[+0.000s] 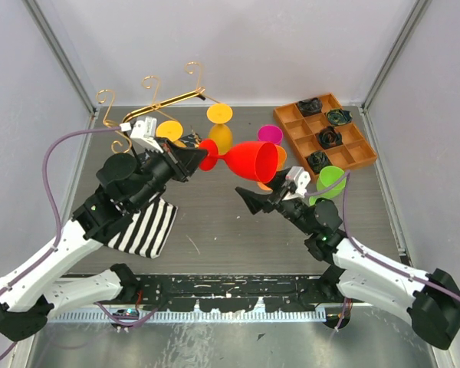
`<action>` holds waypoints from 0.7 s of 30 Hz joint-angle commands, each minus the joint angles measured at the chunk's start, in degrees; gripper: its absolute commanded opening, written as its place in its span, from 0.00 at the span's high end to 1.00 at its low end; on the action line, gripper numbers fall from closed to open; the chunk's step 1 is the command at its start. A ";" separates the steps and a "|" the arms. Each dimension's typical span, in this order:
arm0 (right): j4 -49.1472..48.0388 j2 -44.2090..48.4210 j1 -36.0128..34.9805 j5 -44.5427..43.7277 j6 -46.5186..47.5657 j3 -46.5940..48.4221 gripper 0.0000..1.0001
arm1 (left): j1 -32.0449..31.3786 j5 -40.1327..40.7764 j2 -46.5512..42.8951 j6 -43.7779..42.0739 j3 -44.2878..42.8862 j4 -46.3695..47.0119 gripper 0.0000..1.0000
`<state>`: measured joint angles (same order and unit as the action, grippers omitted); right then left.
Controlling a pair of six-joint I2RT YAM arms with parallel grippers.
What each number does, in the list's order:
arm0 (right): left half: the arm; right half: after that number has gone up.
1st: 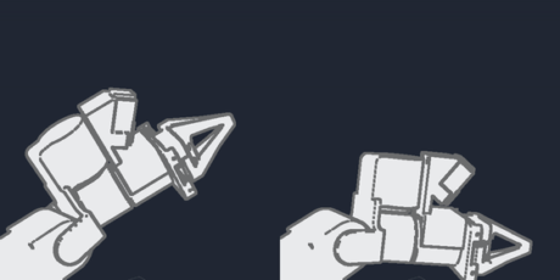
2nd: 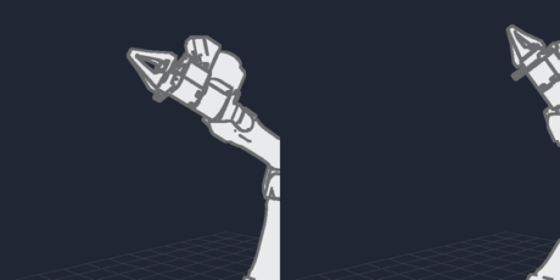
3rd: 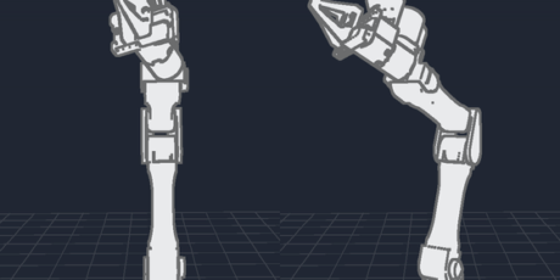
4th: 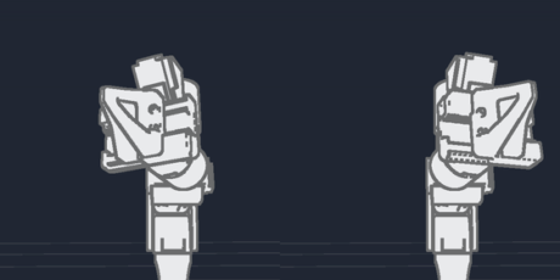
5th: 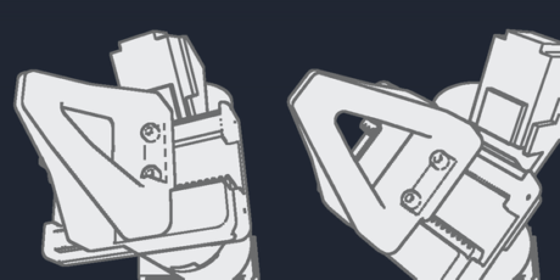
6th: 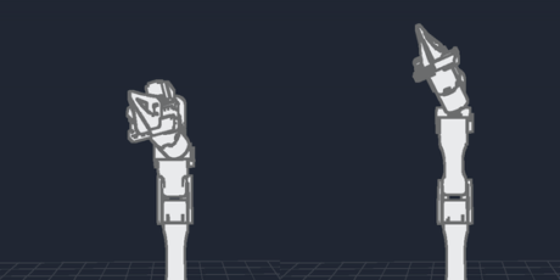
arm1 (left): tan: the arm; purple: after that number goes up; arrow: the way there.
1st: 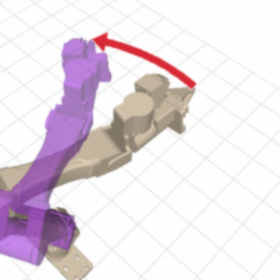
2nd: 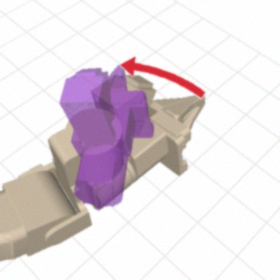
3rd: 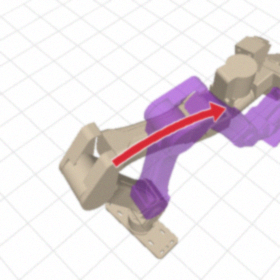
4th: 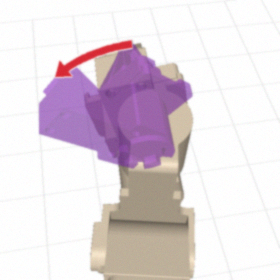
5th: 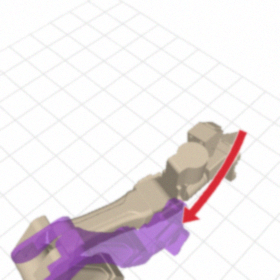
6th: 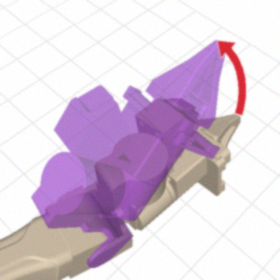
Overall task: Place the wine glass upside down on the wine glass rack
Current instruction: Turn the wine glass upside down at the wine rack.
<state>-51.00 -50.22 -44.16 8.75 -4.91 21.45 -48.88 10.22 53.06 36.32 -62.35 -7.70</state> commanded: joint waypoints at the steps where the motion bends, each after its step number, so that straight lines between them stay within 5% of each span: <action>1: 15.41 6.84 -0.27 -5.32 -2.99 0.73 0.31 | -0.19 4.06 0.15 -11.48 -4.69 -4.80 1.00; 12: 66.03 7.00 -0.18 -10.76 -17.82 18.62 0.20 | -0.19 6.73 0.48 -39.44 -10.90 -17.37 1.00; 21: 76.70 6.33 -0.18 -12.21 -20.41 24.93 0.08 | -0.18 5.94 -4.92 -57.01 -3.27 -12.84 1.00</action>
<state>19.14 -46.02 -44.16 -0.64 -23.83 42.87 -48.90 16.62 52.16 -9.45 -69.32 -24.34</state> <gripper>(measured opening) 0.920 0.015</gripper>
